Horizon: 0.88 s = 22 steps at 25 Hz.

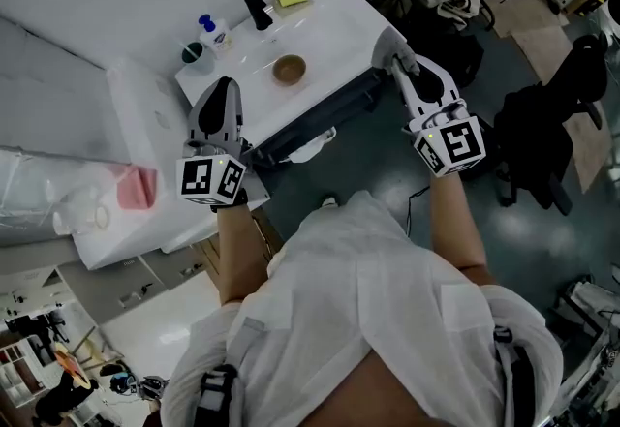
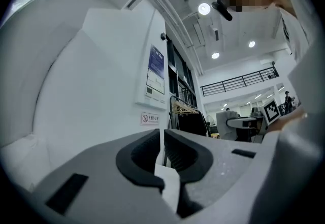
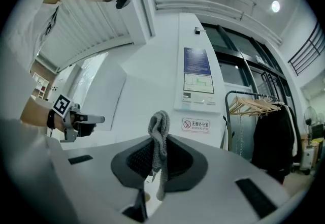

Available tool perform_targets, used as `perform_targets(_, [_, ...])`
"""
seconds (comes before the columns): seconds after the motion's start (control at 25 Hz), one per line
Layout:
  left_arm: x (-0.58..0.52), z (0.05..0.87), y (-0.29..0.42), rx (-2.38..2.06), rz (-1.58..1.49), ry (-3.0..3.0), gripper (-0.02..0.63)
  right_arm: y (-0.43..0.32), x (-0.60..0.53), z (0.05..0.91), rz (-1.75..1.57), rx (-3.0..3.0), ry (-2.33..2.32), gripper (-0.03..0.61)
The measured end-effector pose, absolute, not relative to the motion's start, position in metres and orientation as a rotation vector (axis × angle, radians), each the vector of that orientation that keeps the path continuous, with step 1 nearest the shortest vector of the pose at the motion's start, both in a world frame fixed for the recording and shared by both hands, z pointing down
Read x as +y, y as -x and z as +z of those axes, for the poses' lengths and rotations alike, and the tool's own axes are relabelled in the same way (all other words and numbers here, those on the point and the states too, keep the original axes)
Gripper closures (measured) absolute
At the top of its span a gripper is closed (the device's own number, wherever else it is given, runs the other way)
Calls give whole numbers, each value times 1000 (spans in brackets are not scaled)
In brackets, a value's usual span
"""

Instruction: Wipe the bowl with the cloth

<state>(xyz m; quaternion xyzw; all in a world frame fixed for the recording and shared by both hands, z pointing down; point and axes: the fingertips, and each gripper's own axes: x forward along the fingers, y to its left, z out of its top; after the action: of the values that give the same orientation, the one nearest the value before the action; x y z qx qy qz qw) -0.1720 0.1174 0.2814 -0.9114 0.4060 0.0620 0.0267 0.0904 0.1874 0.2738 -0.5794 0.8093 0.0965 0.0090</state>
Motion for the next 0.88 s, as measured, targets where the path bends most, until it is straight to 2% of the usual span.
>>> perform_targets(0.88, [89, 302, 212, 1260, 166, 2854, 581, -35, 144, 275, 267, 2578, 1734, 532])
